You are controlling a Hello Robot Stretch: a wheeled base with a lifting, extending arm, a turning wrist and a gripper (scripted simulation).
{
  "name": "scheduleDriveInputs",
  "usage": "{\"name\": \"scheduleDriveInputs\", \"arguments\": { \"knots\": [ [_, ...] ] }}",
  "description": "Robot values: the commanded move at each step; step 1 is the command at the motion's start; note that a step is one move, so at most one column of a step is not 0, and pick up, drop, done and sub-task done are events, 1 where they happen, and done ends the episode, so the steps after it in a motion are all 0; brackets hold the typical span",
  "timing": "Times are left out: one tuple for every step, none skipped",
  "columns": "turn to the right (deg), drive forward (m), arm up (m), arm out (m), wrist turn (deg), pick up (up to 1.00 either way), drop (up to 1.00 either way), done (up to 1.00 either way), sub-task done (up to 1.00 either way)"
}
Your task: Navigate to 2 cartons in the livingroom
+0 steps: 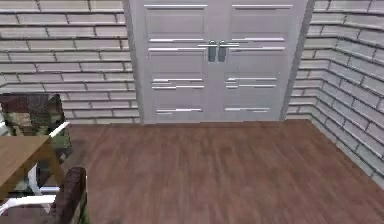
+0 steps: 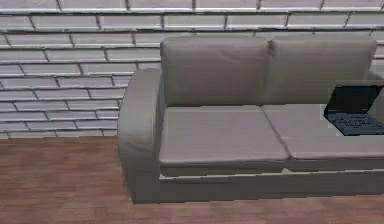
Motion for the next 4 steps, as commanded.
{"name": "scheduleDriveInputs", "arguments": {
  "knots": [
    [0.0, 0.95, 0.0, 0.0, 0.0, 0.0, 0.0, 0.0, 0.0],
    [-39.0, 0.0, 0.0, 0.0, 0.0, 0.0, 0.0, 0.0, 0.0],
    [0.0, 0.2, 0.0, 0.0, 0.0, 0.0, 0.0, 0.0, 0.0],
    [-45.0, 0.0, 0.0, 0.0, 0.0, 0.0, 0.0, 0.0, 0.0]
  ]
}}
